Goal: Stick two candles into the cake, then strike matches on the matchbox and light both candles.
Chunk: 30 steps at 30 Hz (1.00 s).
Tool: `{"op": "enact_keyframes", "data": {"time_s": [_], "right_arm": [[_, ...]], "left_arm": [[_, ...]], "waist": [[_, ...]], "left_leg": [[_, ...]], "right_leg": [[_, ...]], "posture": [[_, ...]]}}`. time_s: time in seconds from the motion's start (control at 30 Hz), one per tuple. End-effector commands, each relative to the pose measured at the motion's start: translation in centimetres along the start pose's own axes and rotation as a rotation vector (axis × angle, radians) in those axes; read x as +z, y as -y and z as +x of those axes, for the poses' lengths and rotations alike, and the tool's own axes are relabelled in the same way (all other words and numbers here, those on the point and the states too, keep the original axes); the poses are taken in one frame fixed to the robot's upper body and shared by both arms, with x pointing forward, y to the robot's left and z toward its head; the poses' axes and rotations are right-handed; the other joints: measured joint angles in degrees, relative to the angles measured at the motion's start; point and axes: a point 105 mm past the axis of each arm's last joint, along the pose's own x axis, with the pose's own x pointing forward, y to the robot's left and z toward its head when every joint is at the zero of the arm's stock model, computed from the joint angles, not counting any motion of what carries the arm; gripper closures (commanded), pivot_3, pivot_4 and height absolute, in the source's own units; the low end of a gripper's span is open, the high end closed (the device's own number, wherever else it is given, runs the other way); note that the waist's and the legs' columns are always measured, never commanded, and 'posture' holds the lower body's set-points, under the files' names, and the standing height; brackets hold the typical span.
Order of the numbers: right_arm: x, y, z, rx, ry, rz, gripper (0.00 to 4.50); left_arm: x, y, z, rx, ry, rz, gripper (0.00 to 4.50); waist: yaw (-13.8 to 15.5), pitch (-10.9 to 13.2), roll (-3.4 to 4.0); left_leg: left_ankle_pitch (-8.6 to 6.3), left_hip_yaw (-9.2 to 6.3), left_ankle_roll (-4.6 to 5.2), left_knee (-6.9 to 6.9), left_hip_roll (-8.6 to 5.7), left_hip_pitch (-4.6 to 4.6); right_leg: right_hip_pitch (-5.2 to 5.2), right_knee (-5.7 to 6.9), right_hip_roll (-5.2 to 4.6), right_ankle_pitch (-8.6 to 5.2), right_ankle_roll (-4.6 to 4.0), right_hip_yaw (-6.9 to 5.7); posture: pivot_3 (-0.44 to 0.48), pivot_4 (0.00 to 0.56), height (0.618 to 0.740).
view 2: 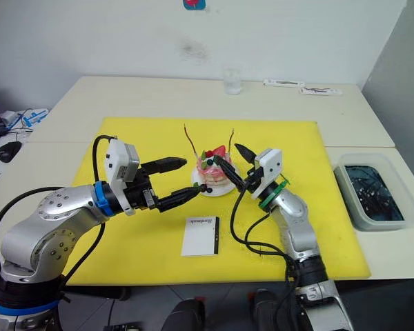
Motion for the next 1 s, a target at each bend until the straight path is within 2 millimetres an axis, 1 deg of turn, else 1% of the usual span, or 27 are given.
{"op": "enact_keyframes", "data": {"time_s": [0.03, 0.13, 0.2, 0.3, 0.37, 0.4, 0.47, 0.5, 0.57, 0.6, 0.7, 0.73, 0.8, 0.87, 1.0], "right_arm": [[1.9, 0.0, -1.1, 0.031, 0.004, -0.046, 1.49], [2.0, -0.1, -2.7, 0.065, -0.062, -0.08, 1.49], [2.2, -0.1, -3.9, 0.089, -0.113, -0.112, 1.49], [2.5, -0.1, -5.4, 0.12, -0.188, -0.158, 1.49], [2.6, -0.3, -6.1, 0.152, -0.232, -0.177, 1.49], [2.5, -0.5, -6.6, 0.179, -0.27, -0.181, 1.49], [2.1, -0.9, -7.5, 0.237, -0.355, -0.193, 1.85], [2.1, -1.1, -8.0, 0.275, -0.377, -0.21, 2.06], [2.1, -1.6, -9.0, 0.347, -0.441, -0.233, 2.75], [2.1, -1.7, -9.3, 0.367, -0.469, -0.232, 3.13], [1.9, -2.5, -9.5, 0.425, -0.518, -0.235, 4.23], [1.8, -2.8, -9.5, 0.442, -0.53, -0.237, 4.47], [1.6, -3.1, -9.3, 0.466, -0.552, -0.24, 4.47], [1.3, -3.4, -9.1, 0.489, -0.575, -0.242, 4.47], [0.6, -3.8, -8.8, 0.529, -0.613, -0.245, 4.47]], "left_arm": [[0.6, -0.1, -0.5, 0.002, 0.009, 0.042, 0.0], [0.4, -0.4, -1.0, 0.009, -0.009, 0.034, 0.0], [-0.1, -0.5, -1.8, 0.008, -0.047, 0.009, 0.0], [-0.8, -0.5, -3.1, -0.016, -0.109, -0.075, 0.0], [-1.4, -0.3, -3.8, -0.036, -0.157, -0.127, 0.0], [-2.0, 0.2, -4.4, -0.071, -0.225, -0.158, 0.0], [-2.7, 1.0, -5.3, -0.124, -0.3, -0.195, 0.0], [-2.8, 1.3, -5.6, -0.139, -0.325, -0.252, 0.0], [-3.1, 2.2, -6.7, -0.176, -0.389, -0.376, 0.0], [-3.3, 2.4, -7.2, -0.177, -0.405, -0.479, 0.0], [-4.3, 2.5, -8.1, -0.159, -0.453, -0.705, 0.0], [-4.6, 2.5, -8.1, -0.153, -0.454, -0.753, 0.0], [-5.2, 2.6, -7.7, -0.15, -0.458, -0.822, 0.0], [-5.8, 2.4, -6.9, -0.14, -0.441, -0.883, 0.0], [-6.9, 2.3, -5.4, -0.118, -0.431, -0.949, 0.0]], "waist": [[0.0, 0.0, 0.0], [0.0, 0.0, 0.0], [-0.1, 0.0, 0.0], [-0.1, 0.0, 0.0], [-0.2, 0.0, -0.01], [-0.2, 0.0, -0.01], [-0.2, 0.0, -0.01], [-0.2, 0.0, -0.01], [-0.2, 0.0, -0.05], [-0.2, 0.1, -0.06], [-0.2, 0.1, -0.07], [-0.2, 0.1, -0.07], [-0.2, 0.1, -0.07], [-0.2, 0.1, -0.08], [-0.1, 0.1, -0.17]], "left_leg": [[0.0, -0.01, 0.0, 0.0, 0.0, 0.0], [0.0, 0.0, 0.0, 0.0, 0.0, 0.01], [0.0, 0.01, 0.0, 0.0, 0.0, 0.02], [0.0, 0.01, 0.0, -0.02, 0.0, 0.01], [0.0, 0.01, 0.0, -0.02, 0.0, 0.01], [0.0, 0.01, 0.0, -0.01, 0.01, 0.02], [0.0, 0.01, 0.0, -0.01, 0.01, 0.01], [0.0, 0.02, 0.0, -0.02, 0.01, 0.02], [0.0, 0.03, 0.0, 0.0, 0.01, -0.01], [-0.01, 0.03, 0.01, 0.0, 0.01, -0.02], [-0.01, 0.02, 0.01, -0.02, 0.02, 0.0], [-0.01, 0.01, 0.01, -0.02, 0.02, 0.02], [-0.01, -0.02, 0.01, -0.01, 0.03, 0.02], [-0.01, -0.02, 0.01, 0.02, 0.03, 0.0], [-0.01, -0.05, 0.01, 0.05, 0.0, -0.02]], "right_leg": [[0.0, 0.0, 0.0, -0.01, -0.01, -0.01], [0.0, 0.0, 0.0, -0.01, -0.01, 0.0], [-0.01, 0.0, 0.0, -0.03, -0.04, 0.0], [-0.03, 0.01, 0.0, -0.06, -0.08, 0.01], [-0.04, 0.01, 0.0, -0.22, -0.34, 0.0], [-0.04, 0.01, 0.0, -0.23, -0.36, 0.0], [-0.05, 0.01, 0.0, -0.24, -0.38, 0.0], [-0.04, 0.0, -0.01, -0.25, -0.39, 0.01], [-0.04, -0.04, -0.02, -0.27, -0.4, -0.01], [-0.05, -0.06, -0.03, -0.28, -0.38, -0.01], [-0.05, -0.07, -0.02, -0.28, -0.37, -0.03], [-0.05, -0.07, -0.02, -0.28, -0.37, -0.04], [-0.06, -0.05, -0.01, -0.29, -0.38, -0.06], [-0.05, -0.05, -0.02, -0.27, -0.35, -0.07], [-0.01, -0.05, -0.03, -0.24, -0.3, -0.07]], "posture": [[0.0, 0.15, 0.74], [0.0, 0.15, 0.74], [0.0, 0.15, 0.74], [0.0, 0.15, 0.74], [0.0, 0.15, 0.74], [0.0, 0.15, 0.74], [0.0, 0.15, 0.74], [0.0, 0.15, 0.74], [0.0, 0.15, 0.74], [0.0, 0.15, 0.74], [0.0, 0.15, 0.74], [0.0, 0.15, 0.74], [0.0, 0.15, 0.74], [0.0, 0.15, 0.74], [0.0, 0.15, 0.74]]}}
